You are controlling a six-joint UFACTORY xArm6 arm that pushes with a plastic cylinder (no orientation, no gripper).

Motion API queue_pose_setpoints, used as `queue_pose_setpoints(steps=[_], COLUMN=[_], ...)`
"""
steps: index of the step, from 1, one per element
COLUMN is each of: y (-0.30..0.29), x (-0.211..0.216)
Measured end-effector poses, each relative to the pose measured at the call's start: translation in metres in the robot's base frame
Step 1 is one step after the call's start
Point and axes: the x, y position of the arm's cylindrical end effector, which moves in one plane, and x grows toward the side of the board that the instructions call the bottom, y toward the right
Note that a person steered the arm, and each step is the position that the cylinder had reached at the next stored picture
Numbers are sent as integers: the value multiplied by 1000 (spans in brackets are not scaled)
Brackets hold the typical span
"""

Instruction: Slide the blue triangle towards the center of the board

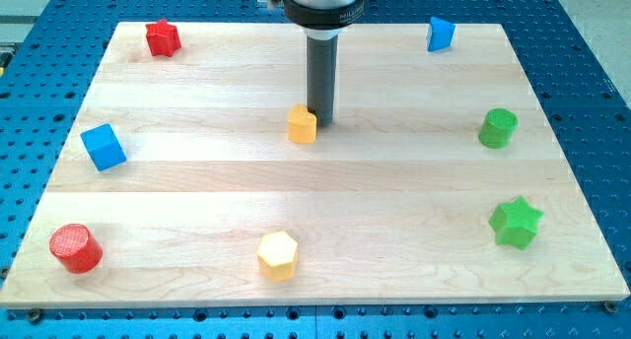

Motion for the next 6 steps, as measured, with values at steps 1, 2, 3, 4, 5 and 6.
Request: queue_pose_setpoints(steps=[1,2,3,4,5,6], y=[-6,74,166,247,248,193], x=[-11,-41,-69,-126,-176,-185])
